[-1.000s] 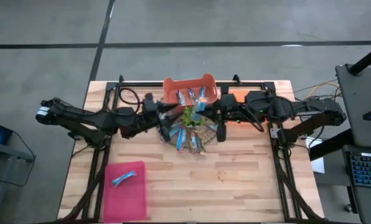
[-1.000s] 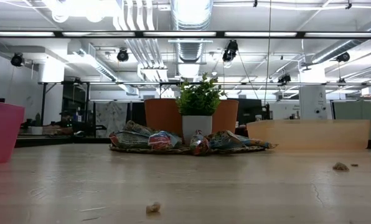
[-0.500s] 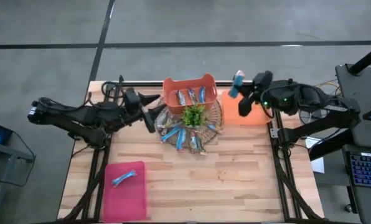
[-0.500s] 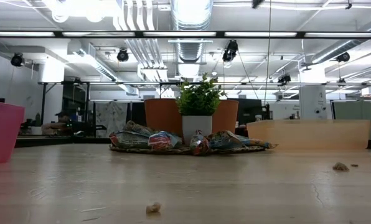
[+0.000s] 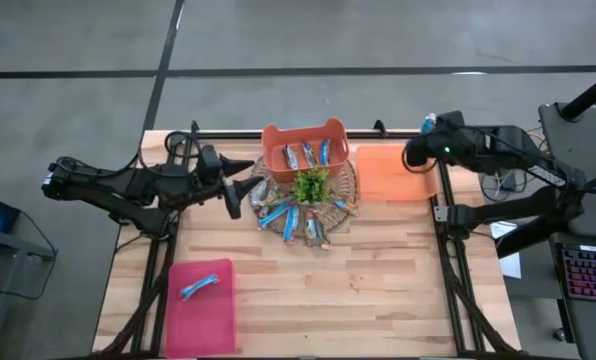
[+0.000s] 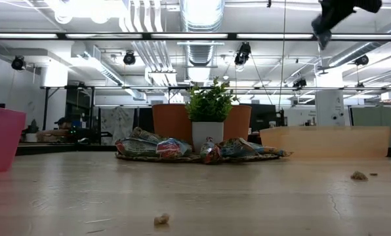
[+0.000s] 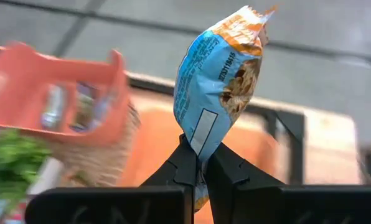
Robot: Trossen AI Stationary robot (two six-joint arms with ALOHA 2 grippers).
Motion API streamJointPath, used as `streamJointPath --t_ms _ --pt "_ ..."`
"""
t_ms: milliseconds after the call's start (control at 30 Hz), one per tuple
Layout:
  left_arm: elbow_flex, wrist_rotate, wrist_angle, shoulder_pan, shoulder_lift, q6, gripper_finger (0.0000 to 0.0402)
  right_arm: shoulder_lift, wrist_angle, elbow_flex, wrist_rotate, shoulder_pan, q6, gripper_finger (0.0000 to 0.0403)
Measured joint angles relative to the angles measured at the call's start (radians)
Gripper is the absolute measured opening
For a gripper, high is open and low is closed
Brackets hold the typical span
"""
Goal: Pick and place Granola Bars by type
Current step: Put the orange granola bar into the orange bin
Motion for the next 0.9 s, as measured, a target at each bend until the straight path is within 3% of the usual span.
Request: streamJointPath --t_ms 200,400,700,900 --pt "0.000 0.074 -0.002 0.000 0.002 -0.003 0.0216 0.030 -0.064 -0.002 -0.188 -0.187 -0.075 0.0008" --pt "0.000 0.075 -0.012 0.000 0.002 -0.004 0.0216 0.083 -0.076 -0.018 -0.339 -0.405 -0.289 0.0008" --pt "0.000 0.075 -0.034 0.000 0.002 -0.047 0.0216 0.211 -0.065 -0.064 -0.420 -0.661 -0.542 0.0008" --pt "0.000 0.075 -0.036 0.000 0.002 -0.050 0.0216 0.227 -0.065 -0.106 -0.392 -0.665 -0.542 0.0008"
